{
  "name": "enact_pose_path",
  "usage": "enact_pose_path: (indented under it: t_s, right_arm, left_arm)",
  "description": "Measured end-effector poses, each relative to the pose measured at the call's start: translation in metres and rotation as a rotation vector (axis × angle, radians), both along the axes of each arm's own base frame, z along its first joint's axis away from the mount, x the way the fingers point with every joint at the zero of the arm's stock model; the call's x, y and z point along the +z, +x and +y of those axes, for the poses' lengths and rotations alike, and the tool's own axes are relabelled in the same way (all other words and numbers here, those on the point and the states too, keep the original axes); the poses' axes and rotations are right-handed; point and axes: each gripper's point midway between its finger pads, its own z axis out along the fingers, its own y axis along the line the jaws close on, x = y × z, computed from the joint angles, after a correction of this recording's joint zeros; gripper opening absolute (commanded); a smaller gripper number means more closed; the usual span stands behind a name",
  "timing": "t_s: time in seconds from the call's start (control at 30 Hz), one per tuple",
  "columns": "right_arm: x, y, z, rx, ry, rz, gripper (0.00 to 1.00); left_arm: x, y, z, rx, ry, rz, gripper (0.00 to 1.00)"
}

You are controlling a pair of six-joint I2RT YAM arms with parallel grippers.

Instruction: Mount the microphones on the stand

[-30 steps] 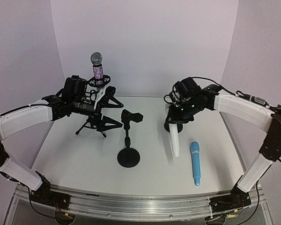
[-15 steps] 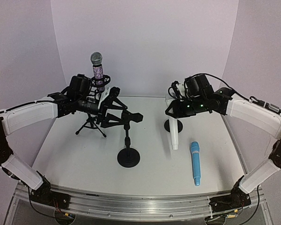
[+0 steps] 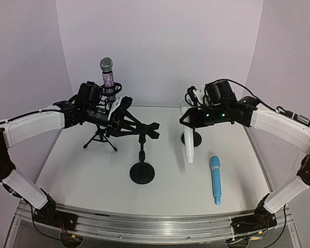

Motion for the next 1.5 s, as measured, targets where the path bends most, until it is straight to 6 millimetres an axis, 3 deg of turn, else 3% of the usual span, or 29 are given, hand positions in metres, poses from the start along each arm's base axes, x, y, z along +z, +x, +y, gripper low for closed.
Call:
enact_pose_path:
  t_s: [0.17,0.33,0.5,0.6,0.97,1.5]
  right_arm:
    - [0.008,-0.001,0.005,0.028,0.023,-0.016,0.0]
    - [0.038,-0.003,0.026,0.118,0.096,-0.107,0.0]
    - [0.084,-0.038,0.062,0.316,0.236,-0.312,0.0]
    - [0.097,-0.059,0.071,0.405,0.299,-0.393,0.0]
    - [0.101,-0.062,0.09,0.49,0.373,-0.513,0.0]
    - [0.083,-0.064,0.113,0.549,0.437,-0.554,0.0]
  left_arm:
    - [0.0,-0.003,0.0,-0.013,-0.002,0.006,0.09]
    - [0.0,-0.004,0.0,-0.02,-0.005,0.005,0.0]
    - [0.001,-0.004,0.0,-0.022,-0.006,0.006,0.0]
    - [0.001,-0.004,0.0,-0.023,-0.006,0.007,0.0]
    - [0.001,-0.005,0.0,-0.025,-0.009,0.018,0.0]
    - [0.002,-0.004,0.0,-0.014,-0.01,0.044,0.0]
